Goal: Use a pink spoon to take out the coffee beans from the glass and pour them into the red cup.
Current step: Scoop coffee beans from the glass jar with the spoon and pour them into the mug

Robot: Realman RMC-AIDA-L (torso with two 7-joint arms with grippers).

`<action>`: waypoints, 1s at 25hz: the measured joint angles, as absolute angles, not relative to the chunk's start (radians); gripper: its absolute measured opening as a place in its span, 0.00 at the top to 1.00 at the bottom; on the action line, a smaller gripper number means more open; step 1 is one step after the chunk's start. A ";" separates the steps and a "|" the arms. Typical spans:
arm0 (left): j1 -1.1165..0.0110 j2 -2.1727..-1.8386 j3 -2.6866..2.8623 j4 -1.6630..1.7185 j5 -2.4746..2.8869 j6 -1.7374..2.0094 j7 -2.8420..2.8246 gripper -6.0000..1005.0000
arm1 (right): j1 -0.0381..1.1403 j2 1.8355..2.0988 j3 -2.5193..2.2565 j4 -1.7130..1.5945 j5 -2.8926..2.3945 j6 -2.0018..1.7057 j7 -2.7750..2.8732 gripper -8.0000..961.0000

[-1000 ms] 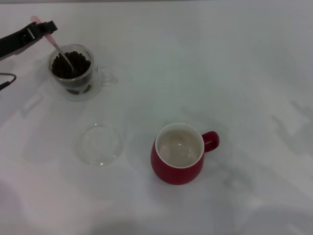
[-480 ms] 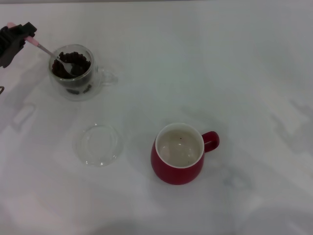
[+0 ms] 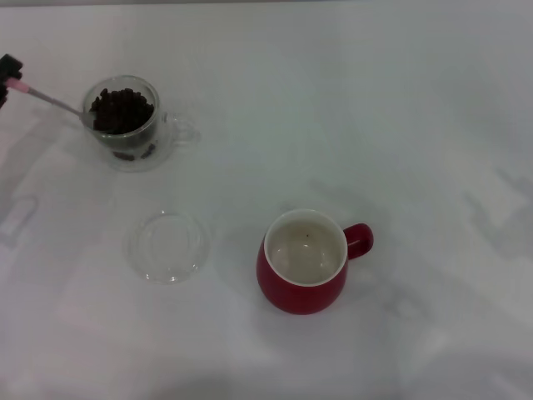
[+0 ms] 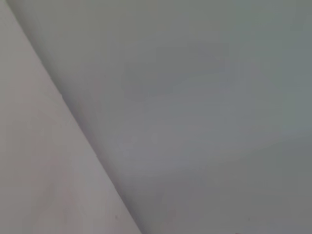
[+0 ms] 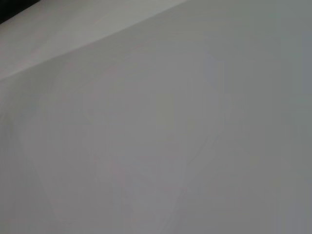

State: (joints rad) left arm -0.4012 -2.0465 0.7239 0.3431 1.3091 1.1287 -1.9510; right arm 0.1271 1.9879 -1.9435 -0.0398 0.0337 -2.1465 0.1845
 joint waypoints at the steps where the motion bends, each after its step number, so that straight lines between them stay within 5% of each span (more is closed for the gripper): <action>1: -0.389 -2.047 0.724 0.344 1.299 1.153 -1.941 0.87 | 0.128 1.988 -1.944 -0.040 0.034 -2.147 0.185 0.37; 25: -0.533 -2.066 0.885 0.315 1.356 1.313 -1.954 0.87 | 0.130 2.003 -1.949 -0.040 0.037 -2.148 0.178 0.37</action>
State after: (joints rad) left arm -0.5328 -2.0660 0.8848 0.3155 1.3563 1.3127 -1.9540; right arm 0.1305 2.0029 -1.9491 -0.0400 0.0365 -2.1484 0.1785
